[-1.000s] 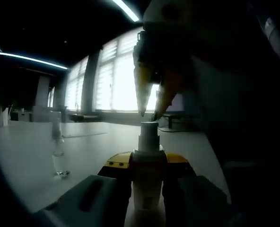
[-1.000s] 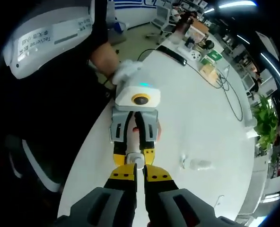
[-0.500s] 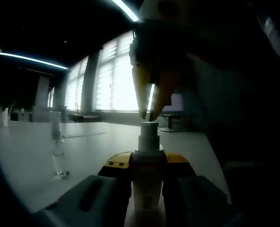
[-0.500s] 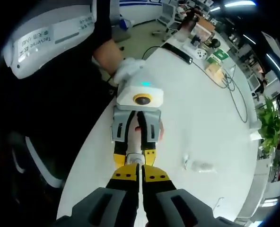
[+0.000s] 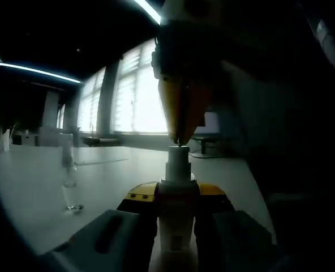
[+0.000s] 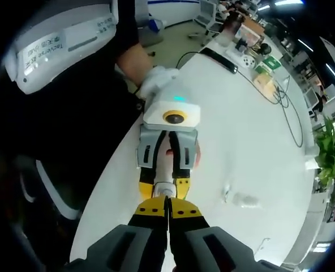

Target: Clamp pump bottle remove cover press pump head put on cover

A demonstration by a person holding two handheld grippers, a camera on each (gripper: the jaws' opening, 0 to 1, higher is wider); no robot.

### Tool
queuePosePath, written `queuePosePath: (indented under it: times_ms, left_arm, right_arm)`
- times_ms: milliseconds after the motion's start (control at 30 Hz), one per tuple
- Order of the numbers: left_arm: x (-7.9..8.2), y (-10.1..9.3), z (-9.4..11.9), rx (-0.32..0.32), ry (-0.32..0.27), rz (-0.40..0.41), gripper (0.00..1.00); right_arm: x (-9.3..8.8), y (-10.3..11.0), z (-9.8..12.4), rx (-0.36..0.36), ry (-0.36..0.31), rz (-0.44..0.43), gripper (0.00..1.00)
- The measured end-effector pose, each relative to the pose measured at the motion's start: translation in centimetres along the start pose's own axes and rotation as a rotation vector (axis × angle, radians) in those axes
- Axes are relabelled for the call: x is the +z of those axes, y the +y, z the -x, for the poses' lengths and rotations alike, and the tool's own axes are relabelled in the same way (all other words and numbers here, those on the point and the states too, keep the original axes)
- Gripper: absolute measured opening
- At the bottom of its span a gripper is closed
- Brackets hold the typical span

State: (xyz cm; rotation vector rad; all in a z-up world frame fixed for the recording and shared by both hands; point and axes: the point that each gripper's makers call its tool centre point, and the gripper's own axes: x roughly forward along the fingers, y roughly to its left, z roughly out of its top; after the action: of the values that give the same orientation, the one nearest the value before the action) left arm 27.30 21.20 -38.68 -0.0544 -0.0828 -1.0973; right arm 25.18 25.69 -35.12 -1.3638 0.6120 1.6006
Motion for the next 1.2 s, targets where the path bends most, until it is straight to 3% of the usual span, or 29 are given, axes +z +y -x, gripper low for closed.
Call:
queuePosePath:
  times_ms: [600,1200]
  left_arm:
    - [0.01,0.01,0.03,-0.002,0.0,0.001,0.15]
    - [0.01,-0.07,0.06,-0.004,0.001,0.0,0.15]
  right_arm:
    - [-0.02,0.14,-0.29,0.081,0.085,0.004,0.0]
    - [-0.01,0.19,-0.48,0.092,0.102,0.015,0.0]
